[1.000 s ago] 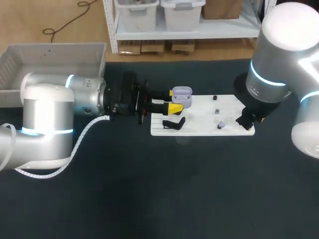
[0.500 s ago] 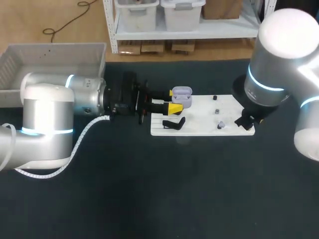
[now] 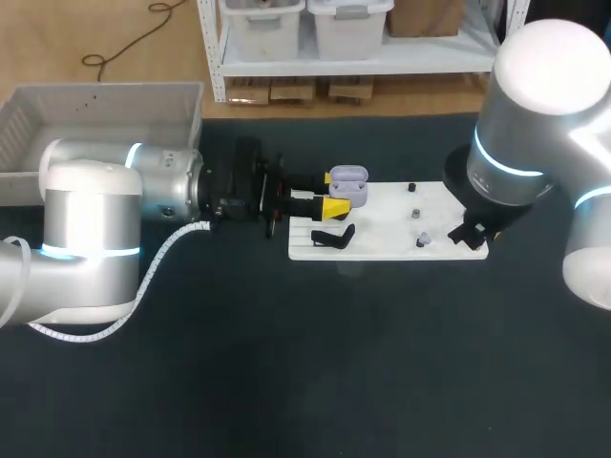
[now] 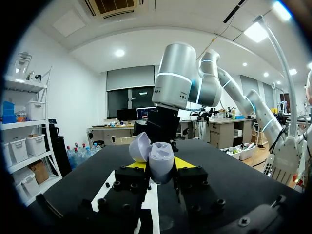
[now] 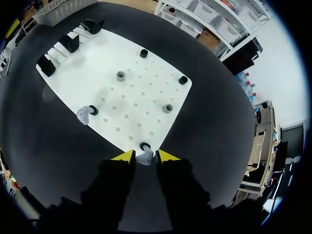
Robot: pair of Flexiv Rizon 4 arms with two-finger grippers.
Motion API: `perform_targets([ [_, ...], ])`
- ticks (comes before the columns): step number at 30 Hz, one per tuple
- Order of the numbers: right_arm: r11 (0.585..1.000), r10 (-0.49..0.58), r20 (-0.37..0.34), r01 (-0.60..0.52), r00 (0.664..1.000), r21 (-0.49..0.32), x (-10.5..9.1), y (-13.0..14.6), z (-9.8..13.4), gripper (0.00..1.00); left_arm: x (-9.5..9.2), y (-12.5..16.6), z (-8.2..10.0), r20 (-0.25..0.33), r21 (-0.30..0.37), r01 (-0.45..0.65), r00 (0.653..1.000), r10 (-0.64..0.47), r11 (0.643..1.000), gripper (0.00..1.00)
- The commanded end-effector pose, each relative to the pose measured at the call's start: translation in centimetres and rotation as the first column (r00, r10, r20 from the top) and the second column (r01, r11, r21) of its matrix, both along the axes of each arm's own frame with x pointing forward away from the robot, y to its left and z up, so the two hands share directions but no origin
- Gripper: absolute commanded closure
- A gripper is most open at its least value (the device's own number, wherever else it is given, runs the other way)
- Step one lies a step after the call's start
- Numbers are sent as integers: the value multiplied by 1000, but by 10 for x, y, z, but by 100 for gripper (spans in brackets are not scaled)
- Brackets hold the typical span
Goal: Pick up each earbud case from the left stands, insert the matching earbuds, close the lid, and place the case in the box.
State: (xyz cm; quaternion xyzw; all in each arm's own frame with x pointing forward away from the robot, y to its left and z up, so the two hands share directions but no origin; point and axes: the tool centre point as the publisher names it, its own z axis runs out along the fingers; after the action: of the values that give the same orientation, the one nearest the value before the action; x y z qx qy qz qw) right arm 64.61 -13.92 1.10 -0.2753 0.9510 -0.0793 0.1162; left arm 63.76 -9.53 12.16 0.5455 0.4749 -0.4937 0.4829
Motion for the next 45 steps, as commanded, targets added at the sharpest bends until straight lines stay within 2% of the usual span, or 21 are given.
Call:
perform_targets([
  [1,1000,-1,1,1,1000,-2,0,1,-1,75,0,0,-1,1,-1,-2,1000,2,1000,100],
  [3,1000,-1,1,1,1000,-3,0,1,-1,77,0,0,-1,1,-1,-2,1000,2,1000,100],
  [8,1000,-2,4,2,1000,-6,0,1,-1,100,0,0,-1,1,-1,-2,1000,2,1000,100],
  [15,1000,-9,16,9,1000,-9,-5,1,9,100,0,0,-1,1,-1,-2,1000,2,1000,100],
  [25,997,-71,35,71,997,-5,-22,15,68,100,0,0,-1,1,-1,-2,1000,2,1000,100],
  [33,974,-213,-74,217,974,59,-32,43,126,100,0,0,-1,1,-1,-2,1000,2,1000,100],
  [41,953,-300,-158,303,941,-6,-44,75,153,100,0,0,-1,1,-1,-2,1000,2,1000,100],
  [45,952,-305,-152,303,940,-37,-49,92,162,100,0,0,-1,1,-1,-2,1000,2,1000,100],
])
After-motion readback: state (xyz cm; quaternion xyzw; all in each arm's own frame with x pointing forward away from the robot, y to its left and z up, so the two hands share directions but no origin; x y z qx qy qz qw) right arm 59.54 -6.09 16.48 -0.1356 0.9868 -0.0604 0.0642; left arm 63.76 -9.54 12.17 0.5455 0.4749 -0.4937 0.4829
